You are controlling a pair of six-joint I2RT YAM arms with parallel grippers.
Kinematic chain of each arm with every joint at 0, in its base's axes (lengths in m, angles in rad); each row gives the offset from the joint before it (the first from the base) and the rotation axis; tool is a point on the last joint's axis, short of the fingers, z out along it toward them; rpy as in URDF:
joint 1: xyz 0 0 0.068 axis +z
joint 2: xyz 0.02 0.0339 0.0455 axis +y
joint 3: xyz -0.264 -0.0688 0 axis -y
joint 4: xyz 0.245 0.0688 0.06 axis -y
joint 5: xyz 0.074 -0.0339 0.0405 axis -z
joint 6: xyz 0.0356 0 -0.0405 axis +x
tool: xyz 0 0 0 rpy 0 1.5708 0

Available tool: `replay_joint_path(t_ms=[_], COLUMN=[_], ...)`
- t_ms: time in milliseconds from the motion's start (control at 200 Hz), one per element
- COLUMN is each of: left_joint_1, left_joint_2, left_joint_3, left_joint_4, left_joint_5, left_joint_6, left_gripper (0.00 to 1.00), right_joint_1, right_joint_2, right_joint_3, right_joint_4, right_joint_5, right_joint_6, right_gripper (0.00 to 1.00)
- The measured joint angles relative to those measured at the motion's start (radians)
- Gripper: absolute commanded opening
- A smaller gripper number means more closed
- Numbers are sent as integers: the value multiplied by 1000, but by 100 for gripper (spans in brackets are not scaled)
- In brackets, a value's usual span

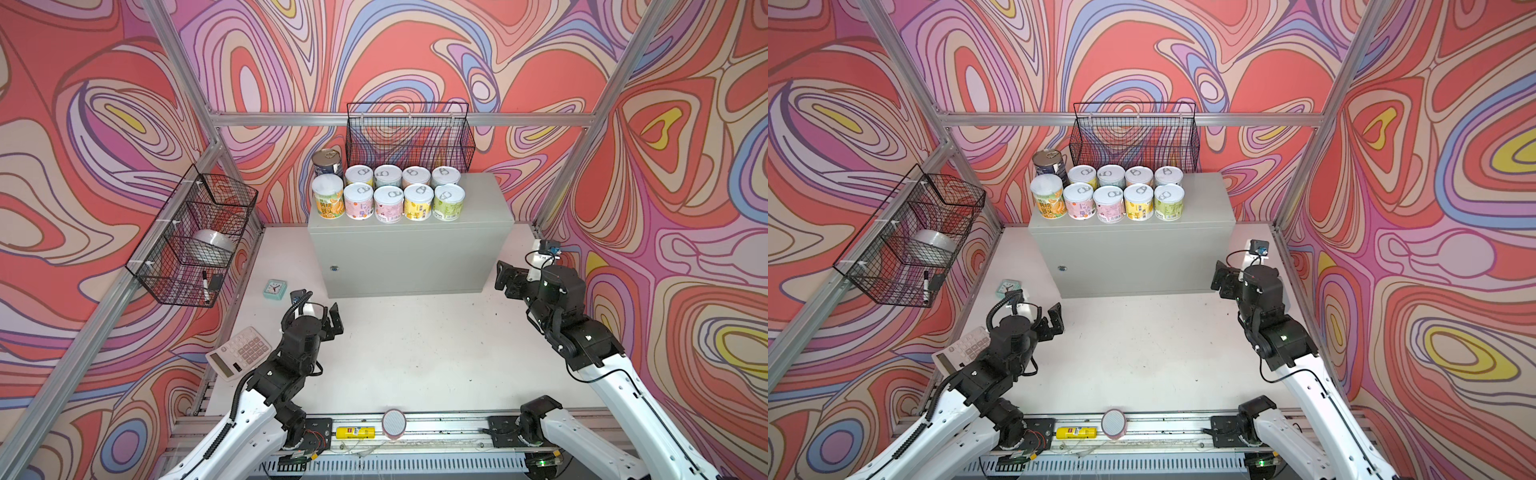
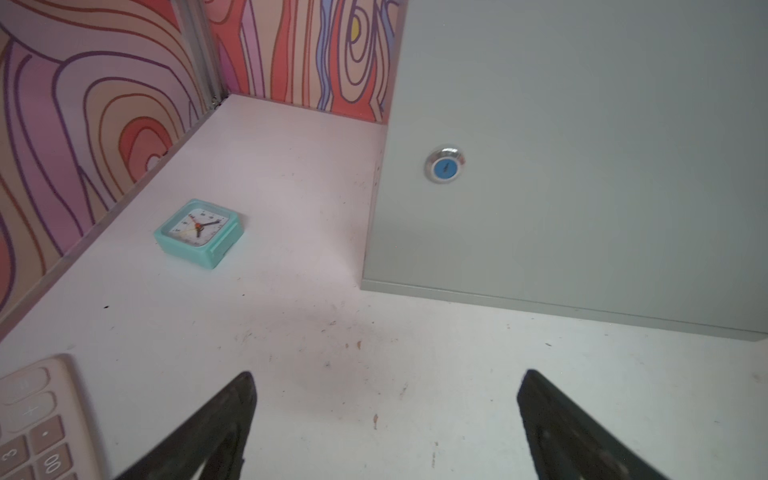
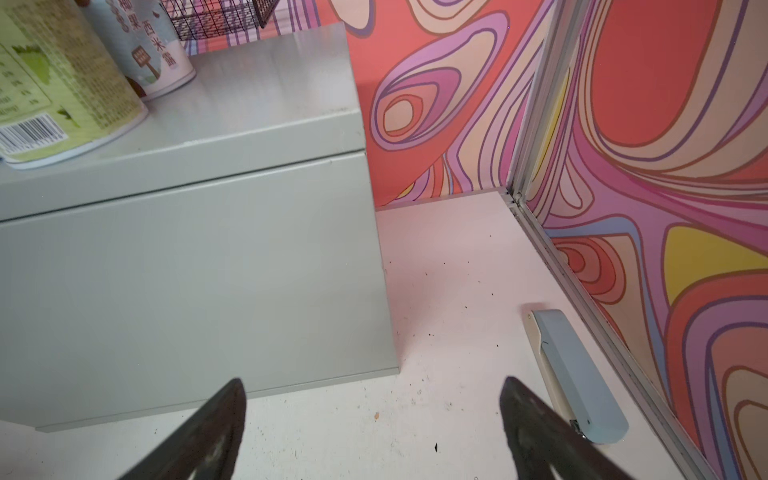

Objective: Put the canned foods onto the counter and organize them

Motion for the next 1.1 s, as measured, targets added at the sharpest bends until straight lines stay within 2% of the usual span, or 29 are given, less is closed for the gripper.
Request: replay_joint_path(t_ms=[160,265,360,471,536,716,791,911,1096], left_joint_1=[0,10,74,243,313,368,379,422,438], left_joint_2=[58,122,207,360,483,813,830,816,821], left_joint_3=[-78,-140,-217,-268,-262,-212,-178,-158,-178], left_joint_4=[152,367,581,729,819,1094,1088,1139,1189], left_joint_5=[-208,-352,-394,-328,-298,-213,-163,-24,107], left_joint_6=[86,228,313,287,272,327,334,343,362], left_gripper=[100,100,100,100,100,100,100,100,100], right_joint_1=[0,0,0,0,0,0,0,0,-3], right_joint_2=[39,84,112,138,150,166,192,273,428], right_joint_3=[-56,-64,-65,-73,-84,-110,-111,-117,-232], right_joint_4=[-3,0,15,48,66,106,148,241,548], right_joint_5=[-16,-31,-42,-57,-63,-42,6,87,198], right_joint_6=[29,31,31,39,52,92,86,39,-71], right_gripper=[98,98,98,98,98,98,98,98,98])
